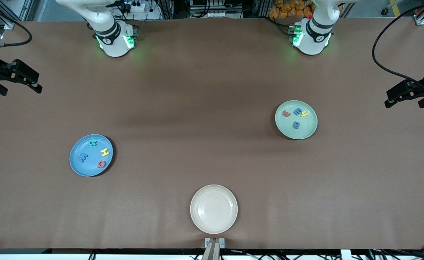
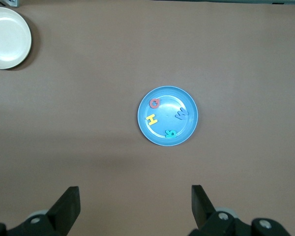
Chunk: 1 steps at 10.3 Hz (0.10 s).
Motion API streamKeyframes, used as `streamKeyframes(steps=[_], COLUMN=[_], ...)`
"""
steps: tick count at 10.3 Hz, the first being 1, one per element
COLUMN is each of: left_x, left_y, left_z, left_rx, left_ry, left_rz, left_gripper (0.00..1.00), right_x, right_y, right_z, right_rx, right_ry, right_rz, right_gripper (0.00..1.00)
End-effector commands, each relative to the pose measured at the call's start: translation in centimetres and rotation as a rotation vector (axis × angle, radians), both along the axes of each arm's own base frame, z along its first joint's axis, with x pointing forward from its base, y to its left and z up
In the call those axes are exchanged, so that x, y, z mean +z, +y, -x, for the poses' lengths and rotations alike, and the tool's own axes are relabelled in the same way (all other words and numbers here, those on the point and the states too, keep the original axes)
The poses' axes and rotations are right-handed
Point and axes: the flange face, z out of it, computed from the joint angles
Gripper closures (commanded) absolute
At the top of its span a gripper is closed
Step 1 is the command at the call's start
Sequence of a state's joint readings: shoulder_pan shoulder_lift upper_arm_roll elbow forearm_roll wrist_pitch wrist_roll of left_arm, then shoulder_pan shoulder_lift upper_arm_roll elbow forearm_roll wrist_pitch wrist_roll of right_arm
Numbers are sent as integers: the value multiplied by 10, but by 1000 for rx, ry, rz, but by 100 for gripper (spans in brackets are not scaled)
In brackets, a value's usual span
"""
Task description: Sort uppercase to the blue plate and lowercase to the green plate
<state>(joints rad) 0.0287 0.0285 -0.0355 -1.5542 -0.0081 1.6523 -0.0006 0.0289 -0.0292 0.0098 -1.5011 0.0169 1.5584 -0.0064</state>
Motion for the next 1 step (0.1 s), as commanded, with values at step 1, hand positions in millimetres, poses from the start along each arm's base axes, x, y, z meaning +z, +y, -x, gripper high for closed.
streamKeyframes(steps=[1], left_x=[7], left_y=[-1], left_z=[4], left_rx=[-5], left_ry=[-1], left_rz=[25], left_gripper=[0], right_x=[6], right_y=[-3], right_z=[-2], right_rx=[8], right_ry=[-7], right_rz=[24], right_gripper=[0])
